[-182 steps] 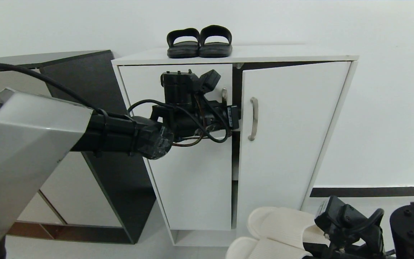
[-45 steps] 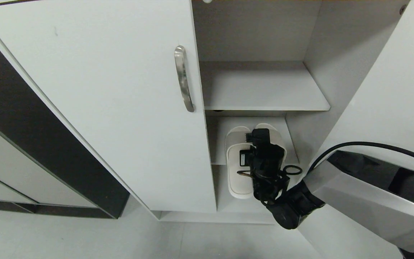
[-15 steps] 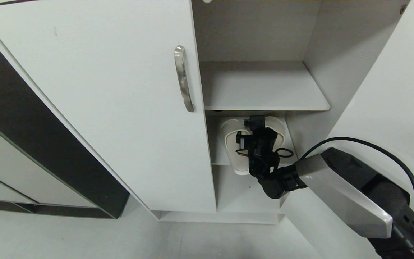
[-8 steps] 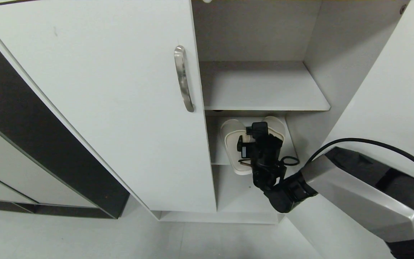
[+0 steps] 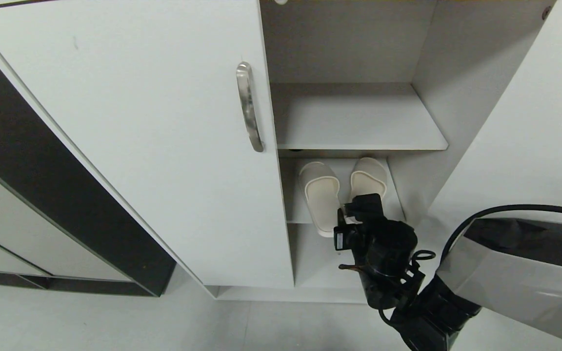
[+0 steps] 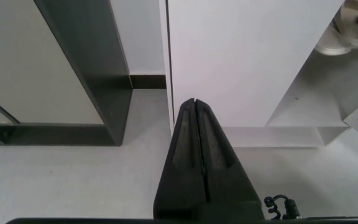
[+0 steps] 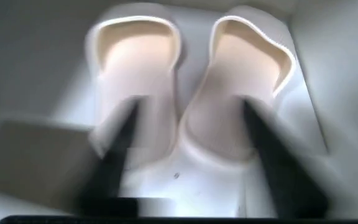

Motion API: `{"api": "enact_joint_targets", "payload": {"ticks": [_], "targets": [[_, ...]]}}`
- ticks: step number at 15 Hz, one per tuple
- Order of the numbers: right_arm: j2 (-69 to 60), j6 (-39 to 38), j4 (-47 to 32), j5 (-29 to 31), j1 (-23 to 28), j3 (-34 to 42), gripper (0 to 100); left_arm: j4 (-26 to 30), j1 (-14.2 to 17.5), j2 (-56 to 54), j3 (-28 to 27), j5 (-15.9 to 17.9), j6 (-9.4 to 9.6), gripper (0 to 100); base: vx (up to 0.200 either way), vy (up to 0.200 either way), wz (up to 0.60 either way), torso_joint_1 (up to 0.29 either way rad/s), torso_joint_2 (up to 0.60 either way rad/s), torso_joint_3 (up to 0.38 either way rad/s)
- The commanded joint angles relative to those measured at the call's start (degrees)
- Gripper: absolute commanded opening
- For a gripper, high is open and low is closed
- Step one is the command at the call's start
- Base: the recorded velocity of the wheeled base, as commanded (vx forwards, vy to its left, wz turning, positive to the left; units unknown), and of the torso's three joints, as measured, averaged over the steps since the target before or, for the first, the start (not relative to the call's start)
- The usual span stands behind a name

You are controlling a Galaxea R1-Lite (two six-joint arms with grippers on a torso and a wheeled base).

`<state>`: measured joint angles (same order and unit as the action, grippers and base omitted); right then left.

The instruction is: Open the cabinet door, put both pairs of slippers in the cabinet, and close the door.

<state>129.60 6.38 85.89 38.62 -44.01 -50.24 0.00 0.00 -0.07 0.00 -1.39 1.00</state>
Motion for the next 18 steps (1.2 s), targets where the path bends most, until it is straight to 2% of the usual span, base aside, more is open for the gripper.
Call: {"api": "enact_joint_targets", "payload": {"ticks": [1,4,9,18], "targets": [[-3.91,0.13,0.85,-0.04,-2.75,3.74,0,0.00,0.00,0.07,0.00,-0.02,0.06,0,0.000,0.000,0.00,0.000,0.00,0.000],[-4.00,0.13,1.03,-0.04,-3.80,4.80,0,0.00,0.00,0.07,0.00,0.07,0.06,0,0.000,0.000,0.00,0.000,0.00,0.000],[-4.00,0.04,1.03,-0.04,-3.98,5.41,0,0.00,0.00,0.07,0.00,0.07,0.06,0,-0.200,0.000,0.00,0.009,0.00,0.001],[-3.30,-0.31,2.08,-0.04,-3.80,8.31,0,0.00,0.00,0.07,0.00,0.34,0.06,0,0.000,0.000,0.00,0.000,0.00,0.000]]}}
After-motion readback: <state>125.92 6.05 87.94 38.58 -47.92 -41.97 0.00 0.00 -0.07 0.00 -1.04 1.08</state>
